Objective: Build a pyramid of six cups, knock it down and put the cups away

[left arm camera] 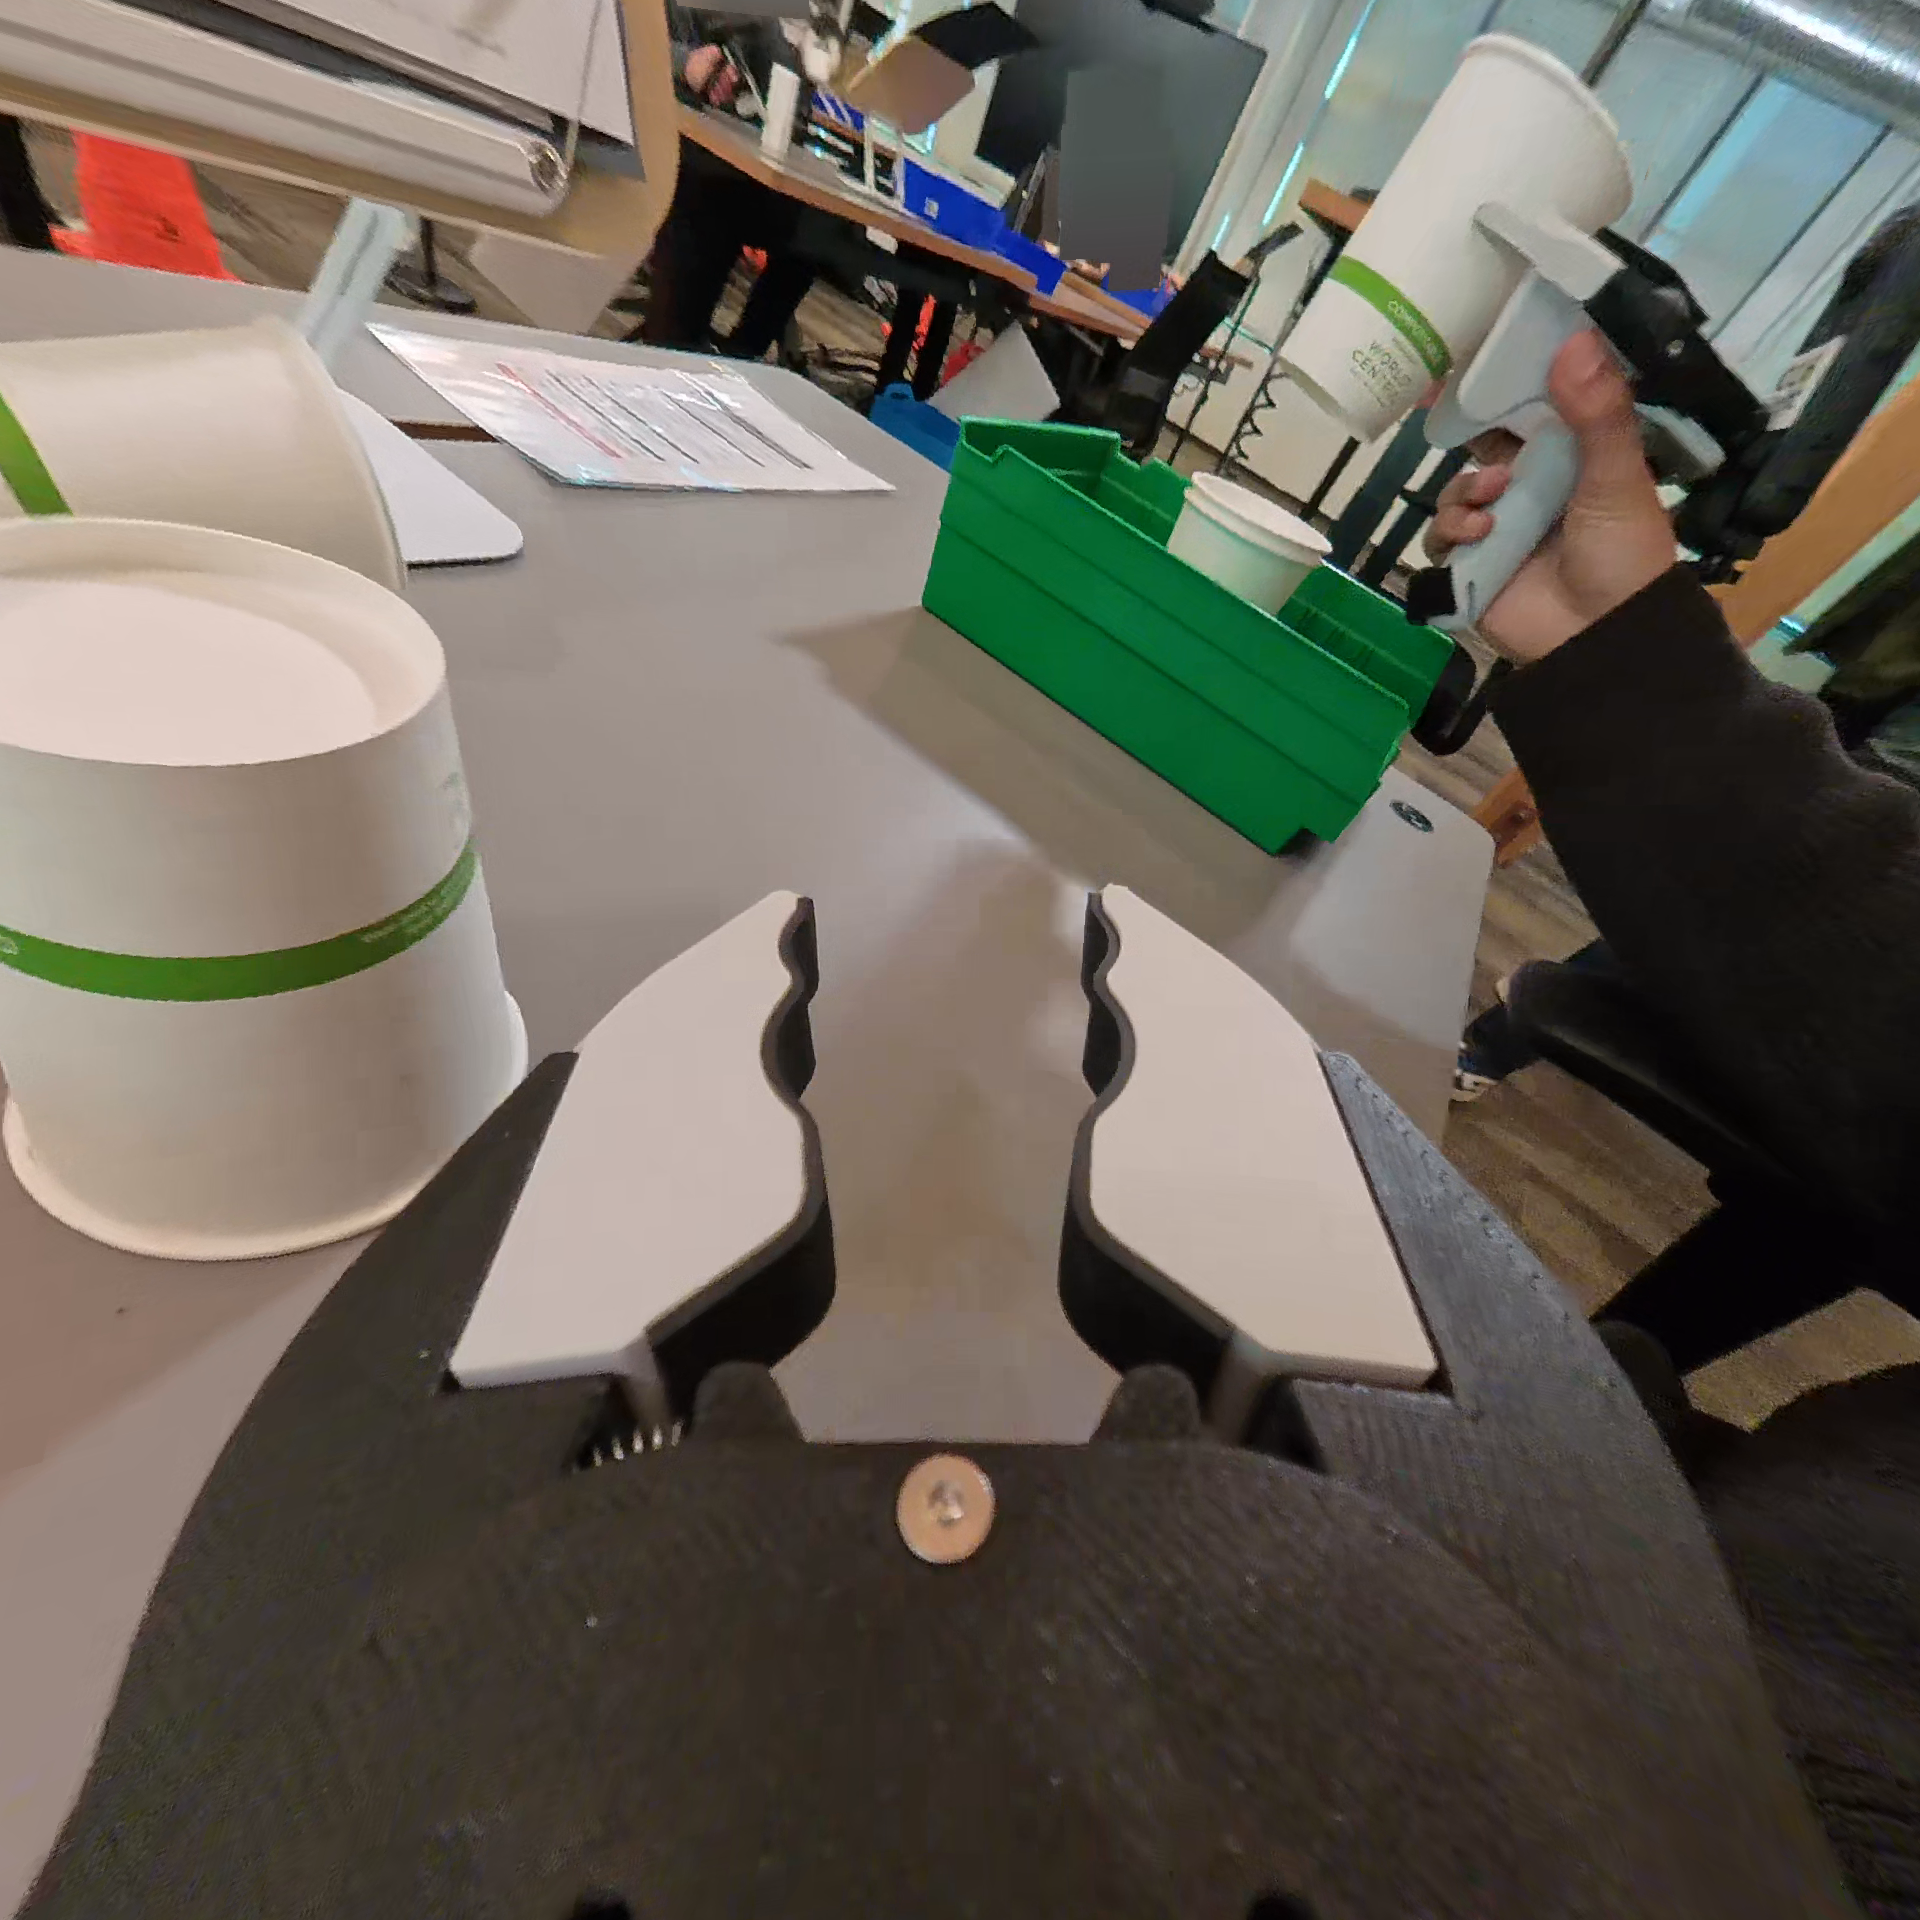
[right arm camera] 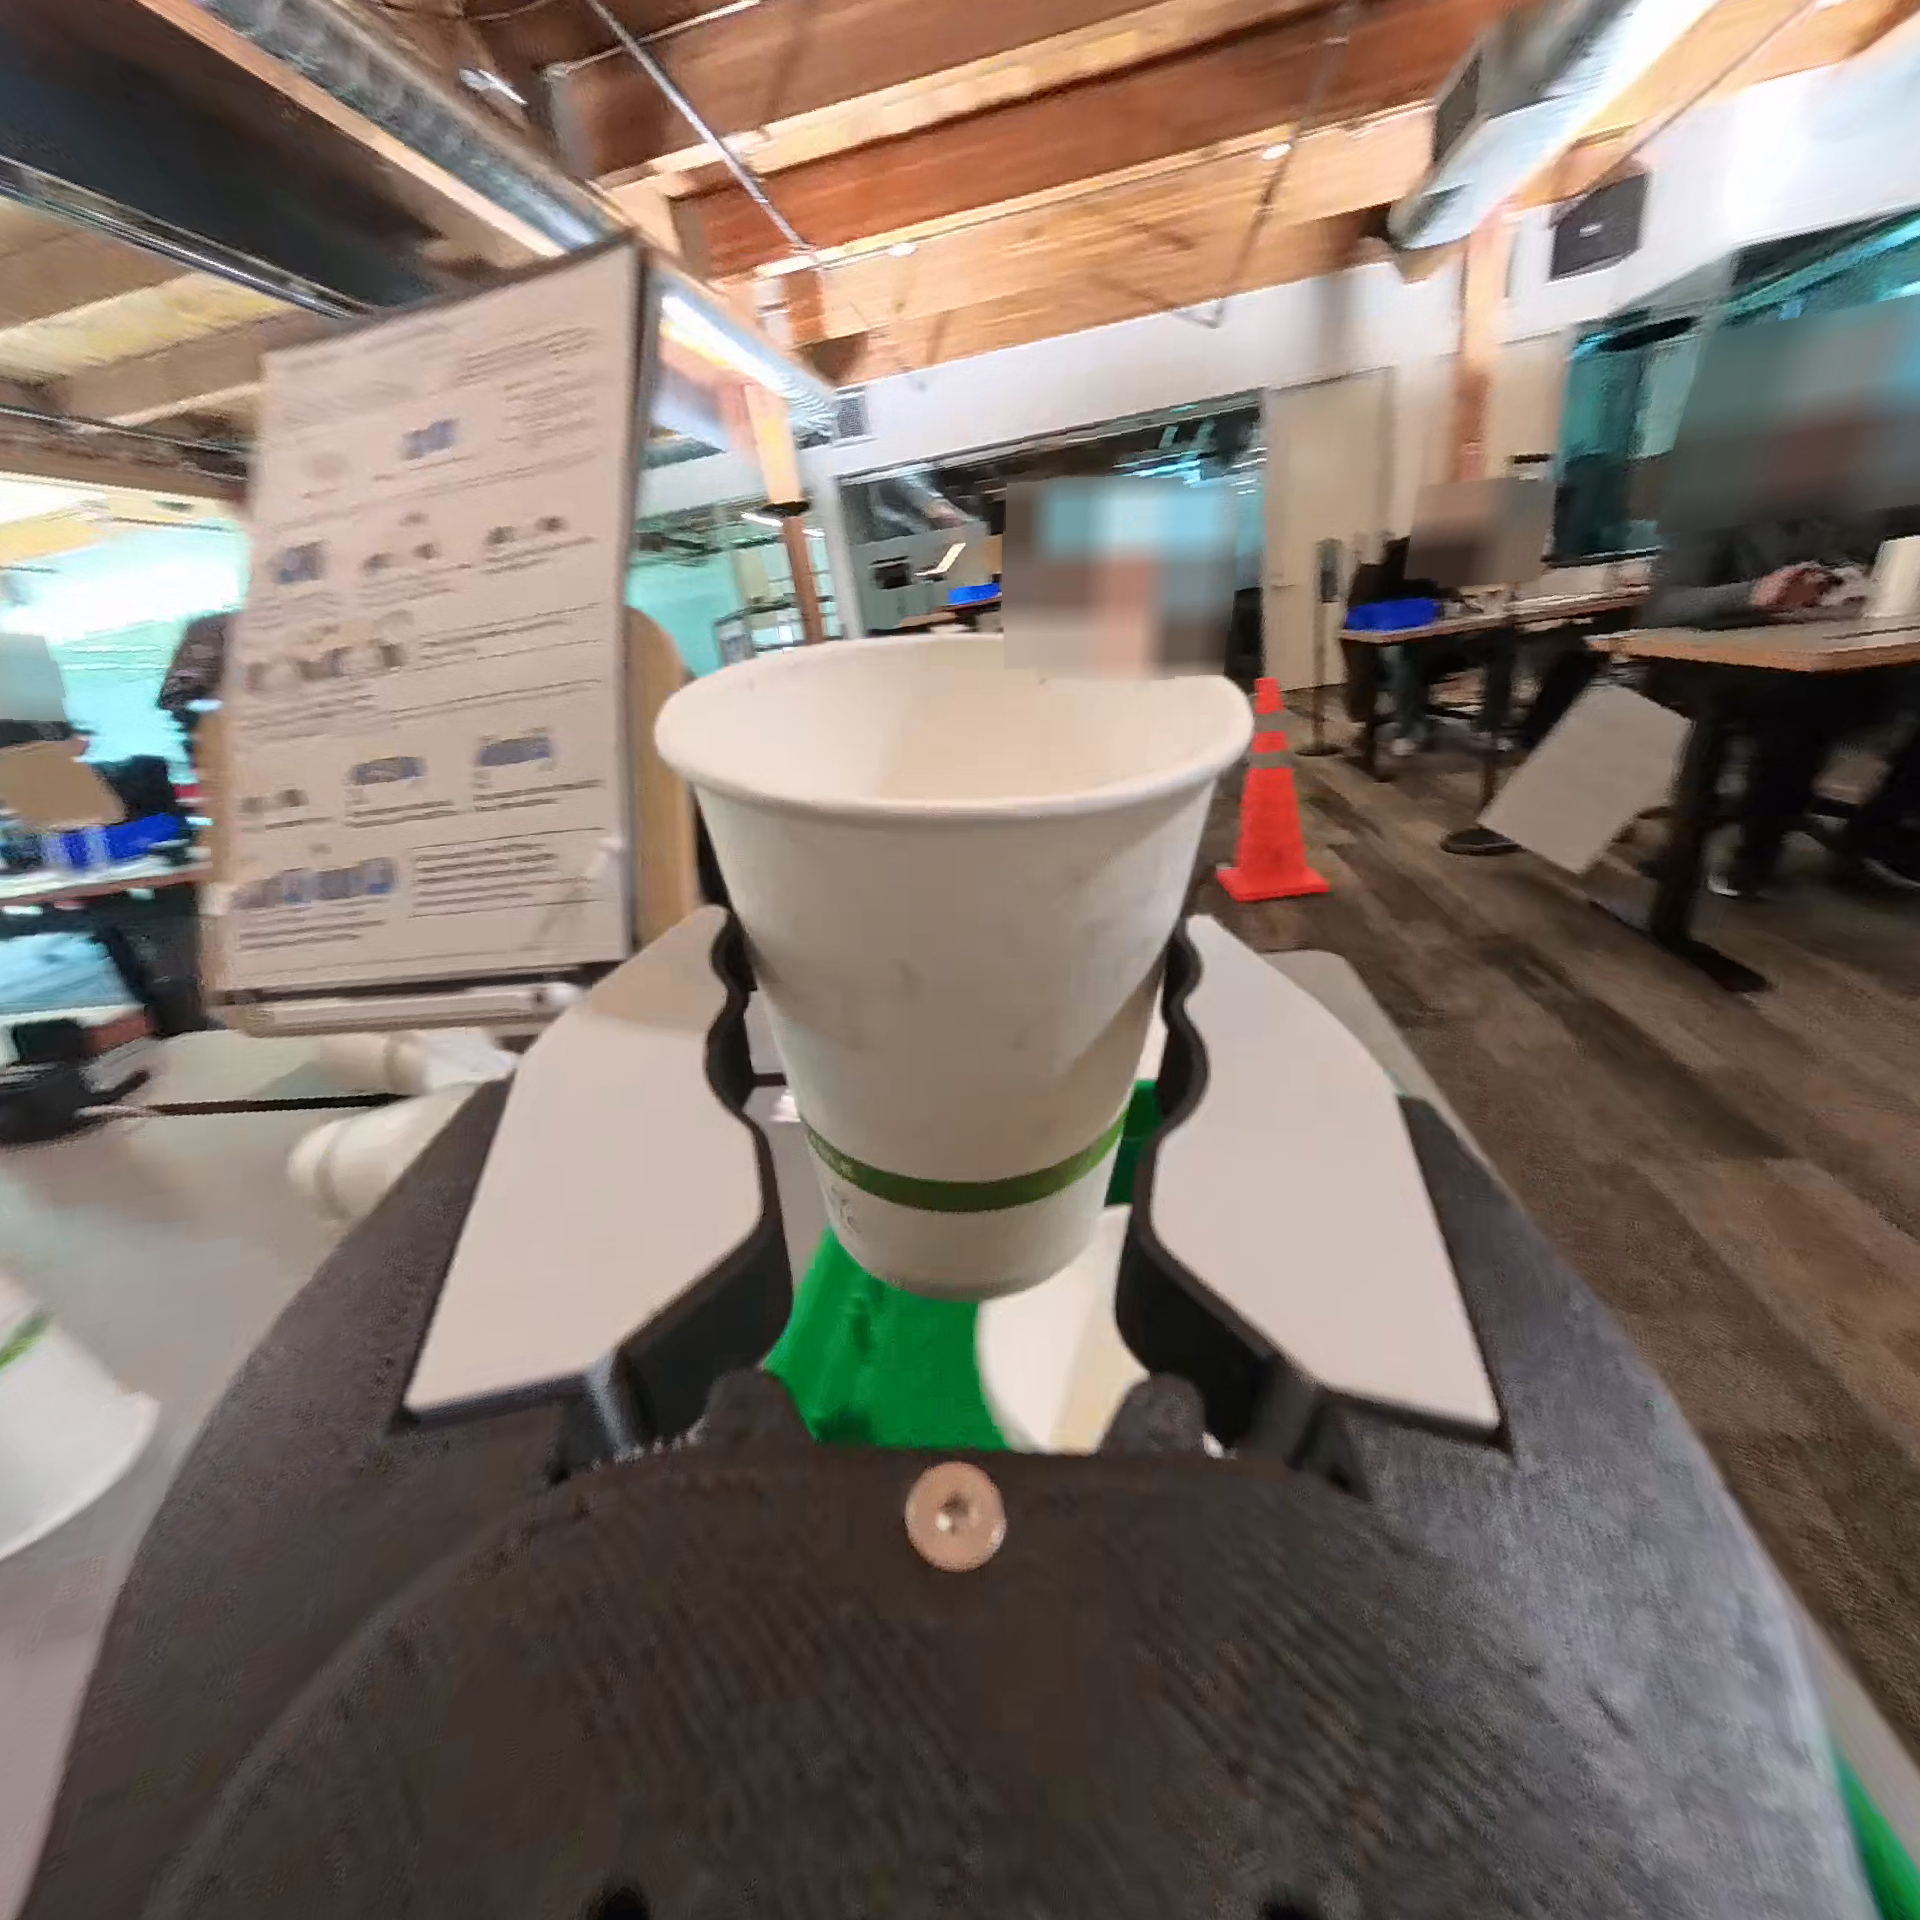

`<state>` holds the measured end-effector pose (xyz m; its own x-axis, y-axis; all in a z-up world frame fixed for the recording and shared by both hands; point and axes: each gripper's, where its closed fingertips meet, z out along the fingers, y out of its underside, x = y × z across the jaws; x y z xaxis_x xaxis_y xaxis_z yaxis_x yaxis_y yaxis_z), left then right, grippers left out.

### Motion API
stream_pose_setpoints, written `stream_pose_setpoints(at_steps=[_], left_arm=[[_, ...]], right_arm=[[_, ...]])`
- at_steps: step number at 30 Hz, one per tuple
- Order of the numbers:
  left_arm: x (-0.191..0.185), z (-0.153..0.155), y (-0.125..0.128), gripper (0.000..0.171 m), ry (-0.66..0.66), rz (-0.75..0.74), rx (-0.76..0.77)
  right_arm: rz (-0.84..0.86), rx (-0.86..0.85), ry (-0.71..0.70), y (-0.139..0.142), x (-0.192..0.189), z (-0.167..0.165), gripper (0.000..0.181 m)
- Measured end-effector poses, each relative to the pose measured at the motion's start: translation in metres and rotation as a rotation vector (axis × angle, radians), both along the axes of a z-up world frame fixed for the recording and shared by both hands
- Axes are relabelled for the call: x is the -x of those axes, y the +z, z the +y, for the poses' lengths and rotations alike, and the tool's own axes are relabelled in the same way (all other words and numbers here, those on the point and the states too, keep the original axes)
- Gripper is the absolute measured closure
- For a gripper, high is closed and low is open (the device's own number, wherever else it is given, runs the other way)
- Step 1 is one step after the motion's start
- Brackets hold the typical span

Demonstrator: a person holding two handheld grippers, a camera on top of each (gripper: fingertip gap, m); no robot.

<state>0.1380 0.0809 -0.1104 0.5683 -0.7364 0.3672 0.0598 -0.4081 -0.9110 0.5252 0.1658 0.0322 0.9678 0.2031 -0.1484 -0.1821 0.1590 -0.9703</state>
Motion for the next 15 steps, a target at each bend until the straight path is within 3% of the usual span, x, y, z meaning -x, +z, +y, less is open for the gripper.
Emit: stream_pose_setpoints(at_steps=[9, 15], left_arm=[[-0.007, 0.0, -0.009, 0.121, -0.044, -0.012, 0.056], [-0.004, 0.001, -0.009, 0.122, -0.031, -0.004, 0.047]], right_arm=[[-0.12, 0.052, -0.162, -0.046, -0.034, 0.02, 0.102], [-0.102, 0.063, -0.174, -0.055, -0.038, 0.022, 0.101]])
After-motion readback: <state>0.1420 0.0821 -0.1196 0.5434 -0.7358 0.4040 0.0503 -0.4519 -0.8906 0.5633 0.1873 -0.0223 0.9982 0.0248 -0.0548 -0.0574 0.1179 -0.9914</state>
